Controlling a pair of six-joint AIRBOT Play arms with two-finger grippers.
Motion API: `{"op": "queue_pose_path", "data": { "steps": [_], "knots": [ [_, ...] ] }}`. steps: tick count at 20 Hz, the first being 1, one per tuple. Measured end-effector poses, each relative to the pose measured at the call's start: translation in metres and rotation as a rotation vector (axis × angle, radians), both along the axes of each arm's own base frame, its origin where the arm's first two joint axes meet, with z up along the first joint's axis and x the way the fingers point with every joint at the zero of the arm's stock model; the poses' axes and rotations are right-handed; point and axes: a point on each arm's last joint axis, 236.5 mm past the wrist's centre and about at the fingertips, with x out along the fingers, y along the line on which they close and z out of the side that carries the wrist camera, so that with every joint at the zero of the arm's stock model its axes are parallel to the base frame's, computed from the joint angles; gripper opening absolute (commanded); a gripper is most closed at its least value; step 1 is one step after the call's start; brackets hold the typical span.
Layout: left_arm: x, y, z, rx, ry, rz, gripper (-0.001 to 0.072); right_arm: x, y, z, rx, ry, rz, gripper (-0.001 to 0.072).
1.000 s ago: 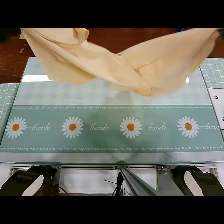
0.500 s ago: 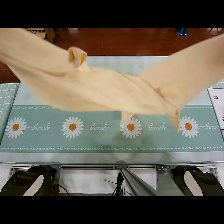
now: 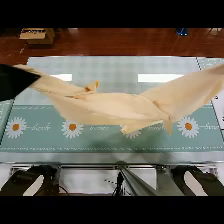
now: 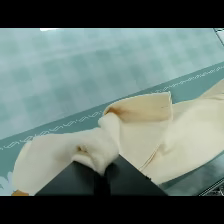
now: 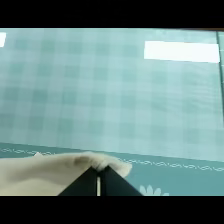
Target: Fold the shirts.
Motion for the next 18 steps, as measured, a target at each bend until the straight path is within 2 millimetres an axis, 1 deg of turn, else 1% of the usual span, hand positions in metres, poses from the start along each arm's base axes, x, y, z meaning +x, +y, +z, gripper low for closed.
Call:
{"op": "queue_pose_path", "data": {
  "steps": [2, 4, 5, 7, 9, 11, 12, 13, 14, 15, 17, 18],
  "knots": [
    [0.026, -0.003, -0.025, -0.017, 0.026, 0.02, 0.0024, 0.036, 0.003, -0.023, 0.027, 0.053, 0.026, 0.0026],
    [0.057, -0.005, -0.051, -0.039, 0.042, 0.058, 0.0024, 0.074, 0.006, -0.055, 0.049, 0.118, 0.048, 0.0026],
    [0.072, -0.005, -0.068, -0.038, 0.059, 0.075, 0.0024, 0.091, 0.008, -0.075, 0.06, 0.157, 0.057, 0.0027],
    [0.099, -0.005, -0.105, -0.027, 0.107, 0.096, 0.0024, 0.125, 0.013, -0.122, 0.079, 0.246, 0.073, 0.0027],
    [0.119, -0.006, -0.146, -0.008, 0.181, 0.109, 0.0025, 0.151, 0.019, -0.17, 0.096, 0.328, 0.085, 0.0028],
    [0.134, -0.006, -0.187, 0.011, 0.259, 0.12, 0.0025, 0.169, 0.024, -0.21, 0.11, 0.39, 0.087, 0.0028],
    [0.14, -0.006, -0.202, 0.017, 0.284, 0.127, 0.0025, 0.175, 0.026, -0.229, 0.12, 0.42, 0.082, 0.0028],
    [0.146, -0.005, -0.218, 0.022, 0.308, 0.137, 0.0025, 0.181, 0.028, -0.244, 0.129, 0.439, 0.073, 0.0029],
    [0.148, -0.005, -0.233, 0.031, 0.342, 0.136, 0.0025, 0.184, 0.029, -0.255, 0.136, 0.454, 0.067, 0.0029],
    [0.152, -0.005, -0.243, 0.034, 0.354, 0.145, 0.0025, 0.188, 0.03, -0.265, 0.141, 0.465, 0.06, 0.003],
    [0.155, -0.004, -0.26, 0.041, 0.386, 0.149, 0.0025, 0.192, 0.029, -0.276, 0.148, 0.476, 0.048, 0.003],
    [0.158, -0.004, -0.264, 0.042, 0.384, 0.155, 0.0025, 0.192, 0.03, -0.278, 0.148, 0.481, 0.047, 0.003]
  ]
}}
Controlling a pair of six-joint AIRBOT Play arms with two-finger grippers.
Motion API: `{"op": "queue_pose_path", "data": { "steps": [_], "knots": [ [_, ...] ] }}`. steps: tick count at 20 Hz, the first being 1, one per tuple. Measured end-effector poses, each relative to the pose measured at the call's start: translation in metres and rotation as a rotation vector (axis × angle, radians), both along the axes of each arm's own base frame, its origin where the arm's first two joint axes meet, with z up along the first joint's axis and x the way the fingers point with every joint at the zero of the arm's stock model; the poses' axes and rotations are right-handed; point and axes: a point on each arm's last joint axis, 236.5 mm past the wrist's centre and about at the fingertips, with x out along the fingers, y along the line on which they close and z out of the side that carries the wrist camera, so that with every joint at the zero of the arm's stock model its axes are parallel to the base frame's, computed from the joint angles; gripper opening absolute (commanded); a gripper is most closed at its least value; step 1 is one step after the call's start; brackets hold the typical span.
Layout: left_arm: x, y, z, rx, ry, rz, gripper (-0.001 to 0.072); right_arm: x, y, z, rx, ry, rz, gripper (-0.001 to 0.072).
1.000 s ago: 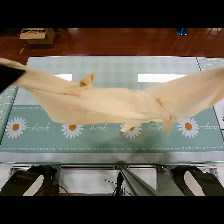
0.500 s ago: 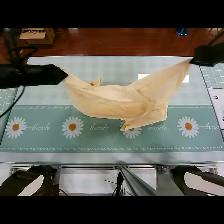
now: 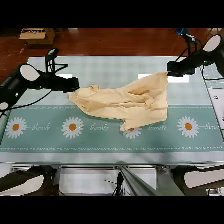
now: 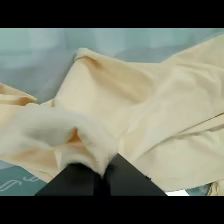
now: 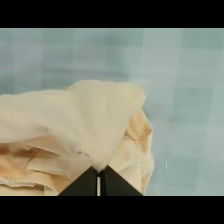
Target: Fold the shirts.
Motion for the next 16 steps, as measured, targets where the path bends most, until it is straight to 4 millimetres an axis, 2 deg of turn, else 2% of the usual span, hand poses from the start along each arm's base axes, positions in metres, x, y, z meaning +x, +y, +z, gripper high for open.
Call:
{"op": "queue_pose_path", "data": {
  "steps": [2, 3, 4, 5, 7, 10, 12, 13, 16],
  "knots": [
    [0.004, 0.0, -0.003, 0.001, 0.0, 0.004, 0.0025, 0.0, -0.003, 0.002, -0.003, -0.004, -0.003, 0.0048],
    [0.006, 0.0, -0.002, 0.001, -0.006, 0.005, 0.0025, -0.001, -0.006, 0.007, -0.008, -0.014, -0.006, 0.0219],
    [0.009, 0.0, 0.0, 0.001, -0.014, 0.008, 0.0025, -0.001, -0.009, 0.015, -0.014, -0.03, -0.008, 0.0453],
    [0.012, 0.0, 0.003, -0.001, -0.021, 0.008, 0.0025, -0.003, -0.014, 0.024, -0.023, -0.045, -0.008, 0.0511],
    [0.015, 0.0, 0.006, -0.002, -0.032, 0.01, 0.0025, -0.012, -0.028, 0.044, -0.05, -0.068, -0.002, 0.0502],
    [0.016, -0.001, 0.008, -0.003, -0.034, 0.008, 0.0025, -0.043, -0.073, 0.051, -0.128, -0.008, -0.046, 0.047],
    [0.014, -0.002, 0.007, -0.003, -0.022, 0.001, 0.0025, -0.072, -0.099, 0.038, -0.111, 0.076, -0.111, 0.047],
    [0.012, -0.002, 0.007, -0.003, -0.017, -0.003, 0.0025, -0.087, -0.103, 0.028, -0.073, 0.12, -0.138, 0.0471],
    [0.01, -0.003, 0.006, -0.003, -0.006, -0.009, 0.0025, -0.134, -0.091, -0.014, 0.065, 0.25, -0.174, 0.0481]
  ]
}}
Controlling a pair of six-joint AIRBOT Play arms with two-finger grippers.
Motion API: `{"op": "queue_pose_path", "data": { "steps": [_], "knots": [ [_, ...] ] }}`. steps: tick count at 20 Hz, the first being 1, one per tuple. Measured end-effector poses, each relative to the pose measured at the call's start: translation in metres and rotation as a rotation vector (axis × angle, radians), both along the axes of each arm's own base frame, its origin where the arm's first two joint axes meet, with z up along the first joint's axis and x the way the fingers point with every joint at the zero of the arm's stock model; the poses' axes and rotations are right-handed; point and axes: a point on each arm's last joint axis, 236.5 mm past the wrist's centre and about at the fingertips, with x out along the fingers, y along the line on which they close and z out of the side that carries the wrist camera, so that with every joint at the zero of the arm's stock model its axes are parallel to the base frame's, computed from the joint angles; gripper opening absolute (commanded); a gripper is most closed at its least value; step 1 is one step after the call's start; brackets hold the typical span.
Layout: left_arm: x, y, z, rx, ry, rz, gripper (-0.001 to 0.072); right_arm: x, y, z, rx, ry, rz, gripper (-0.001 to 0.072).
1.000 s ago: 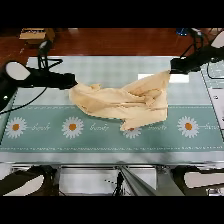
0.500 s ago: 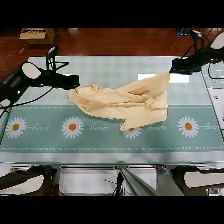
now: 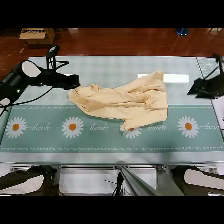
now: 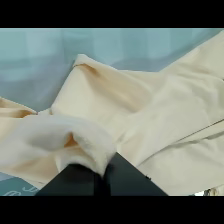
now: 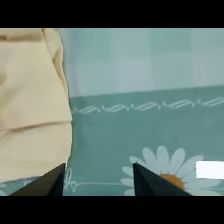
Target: Fold the shirts.
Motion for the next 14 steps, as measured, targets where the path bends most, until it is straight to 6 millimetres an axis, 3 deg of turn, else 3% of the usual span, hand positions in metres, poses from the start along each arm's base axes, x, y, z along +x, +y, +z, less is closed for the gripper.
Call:
{"op": "queue_pose_path", "data": {
  "steps": [3, 5, 7, 11, 14],
  "knots": [
    [-0.001, 0.0, -0.001, 0.0, 0.006, -0.003, 0.0025, -0.028, 0.027, -0.039, 0.137, 0.052, -0.035, 0.049],
    [-0.002, 0.0, -0.001, 0.0, 0.007, -0.003, 0.0025, -0.034, 0.045, -0.057, 0.216, 0.047, -0.086, 0.0489],
    [-0.002, 0.0, -0.001, 0.0, 0.008, -0.004, 0.0025, -0.041, 0.062, -0.07, 0.288, 0.05, -0.126, 0.0489],
    [-0.002, 0.0, -0.001, 0.0, 0.01, -0.005, 0.0025, -0.046, 0.075, -0.088, 0.343, 0.043, -0.197, 0.0485],
    [-0.002, 0.0, -0.001, 0.0, 0.01, -0.005, 0.0025, -0.045, 0.089, -0.095, 0.355, 0.032, -0.204, 0.0429]
  ]
}}
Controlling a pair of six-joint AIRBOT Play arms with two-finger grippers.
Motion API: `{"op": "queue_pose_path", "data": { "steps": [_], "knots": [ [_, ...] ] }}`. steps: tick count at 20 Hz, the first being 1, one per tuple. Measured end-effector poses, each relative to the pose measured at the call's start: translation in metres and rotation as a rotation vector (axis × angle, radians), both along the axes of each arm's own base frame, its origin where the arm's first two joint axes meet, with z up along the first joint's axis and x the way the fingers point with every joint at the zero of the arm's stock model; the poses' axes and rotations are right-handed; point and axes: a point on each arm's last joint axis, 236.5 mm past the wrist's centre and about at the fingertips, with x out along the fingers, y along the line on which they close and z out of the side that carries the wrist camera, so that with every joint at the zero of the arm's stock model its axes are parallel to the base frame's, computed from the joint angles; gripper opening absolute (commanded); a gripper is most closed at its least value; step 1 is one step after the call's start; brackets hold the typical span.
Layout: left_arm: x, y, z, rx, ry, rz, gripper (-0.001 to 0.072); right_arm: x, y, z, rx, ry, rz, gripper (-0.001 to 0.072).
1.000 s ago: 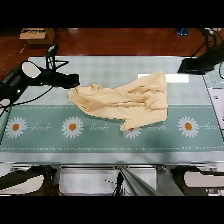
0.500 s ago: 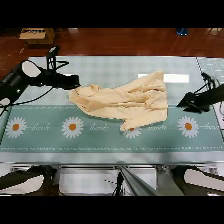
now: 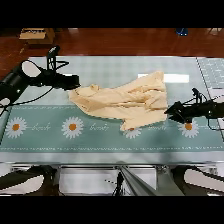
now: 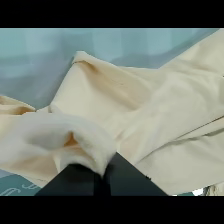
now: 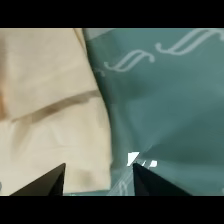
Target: Fold the shirts.
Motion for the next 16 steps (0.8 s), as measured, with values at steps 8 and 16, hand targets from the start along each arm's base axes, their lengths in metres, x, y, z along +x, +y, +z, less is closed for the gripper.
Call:
{"op": "queue_pose_path", "data": {
  "steps": [8, 16],
  "knots": [
    [0.002, 0.003, 0.001, 0.004, -0.009, 0.001, 0.0025, 0.029, 0.033, 0.003, -0.067, -0.1, 0.051, 0.0028],
    [0.03, 0.047, 0.069, 0.002, -0.145, 0.066, 0.0025, 0.078, 0.024, 0.197, -0.187, -0.608, 0.19, 0.0028]
  ]
}}
